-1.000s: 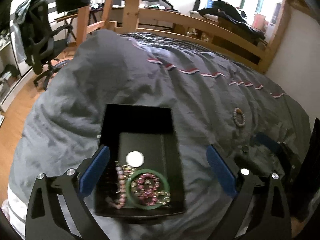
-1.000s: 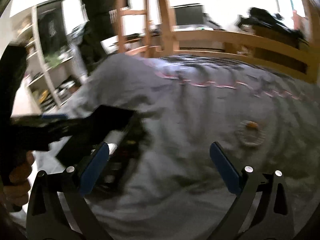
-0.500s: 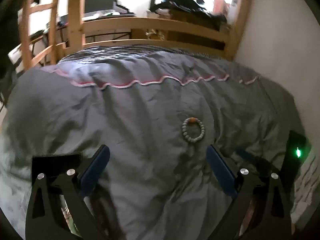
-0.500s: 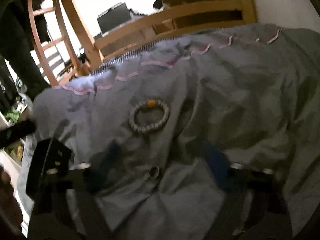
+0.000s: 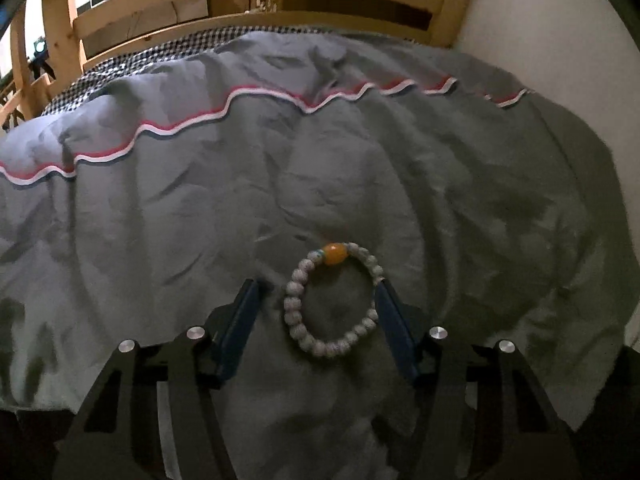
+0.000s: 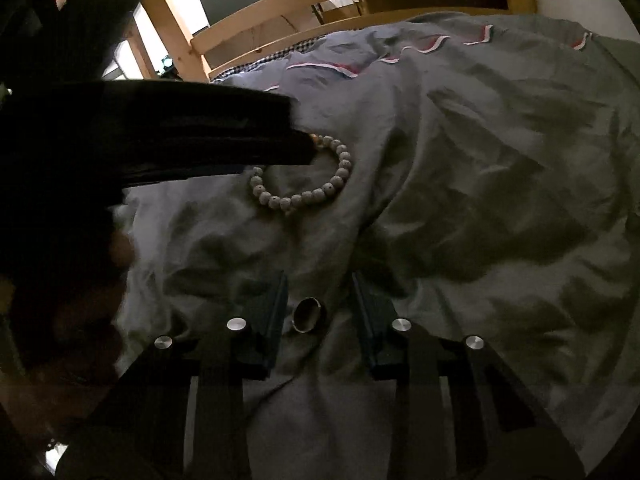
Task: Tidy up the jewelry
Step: 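Grasp the grey bead bracelet with the left tool while the right tool grasps a small ring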
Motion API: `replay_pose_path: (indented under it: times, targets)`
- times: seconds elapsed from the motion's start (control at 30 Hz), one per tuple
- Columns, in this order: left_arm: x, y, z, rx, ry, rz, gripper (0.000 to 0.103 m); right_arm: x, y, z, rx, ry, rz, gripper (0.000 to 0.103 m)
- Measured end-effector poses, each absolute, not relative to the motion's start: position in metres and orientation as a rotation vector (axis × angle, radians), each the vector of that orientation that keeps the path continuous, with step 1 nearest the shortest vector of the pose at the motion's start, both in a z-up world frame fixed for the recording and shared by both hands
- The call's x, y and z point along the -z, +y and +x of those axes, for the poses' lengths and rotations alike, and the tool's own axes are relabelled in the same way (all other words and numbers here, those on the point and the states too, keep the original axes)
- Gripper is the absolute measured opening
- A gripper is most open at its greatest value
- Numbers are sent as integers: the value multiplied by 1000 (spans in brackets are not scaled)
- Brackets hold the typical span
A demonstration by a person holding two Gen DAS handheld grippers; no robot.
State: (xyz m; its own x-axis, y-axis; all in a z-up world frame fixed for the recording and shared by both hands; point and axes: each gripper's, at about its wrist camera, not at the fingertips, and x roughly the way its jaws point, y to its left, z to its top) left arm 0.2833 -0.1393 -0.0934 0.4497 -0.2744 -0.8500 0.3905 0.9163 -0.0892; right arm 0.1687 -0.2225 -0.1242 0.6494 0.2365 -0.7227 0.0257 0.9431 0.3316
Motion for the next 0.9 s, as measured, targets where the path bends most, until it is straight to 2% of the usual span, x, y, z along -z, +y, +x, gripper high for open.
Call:
replay_pose_path:
  times: [0.07,0.17,0.23,0.3,0.33,0.5,0.9]
  targets:
    - [99,-139,286,402,1034,129,57,128,-216,171,-127,884,294,32]
    - [109,-134,289,381,1064,124,40,135,-214,174,-108,920,276,31]
    - [112,-127,291,378,1078,102,31,136,-218,174,-89,927,290,20]
    - [111,-115,289,388,1095,56,25,136,-223,174,-76,926,311,17]
    - [111,-111,288,393,1100,38,23,135,-225,173,-64,926,319,11]
    - [103,-97,277,392,1105,8,10,120,-233,172,-29,886,321,9]
    - [81,-55,249,328,1067,0,8,86,-245,164,-84,728,427,9]
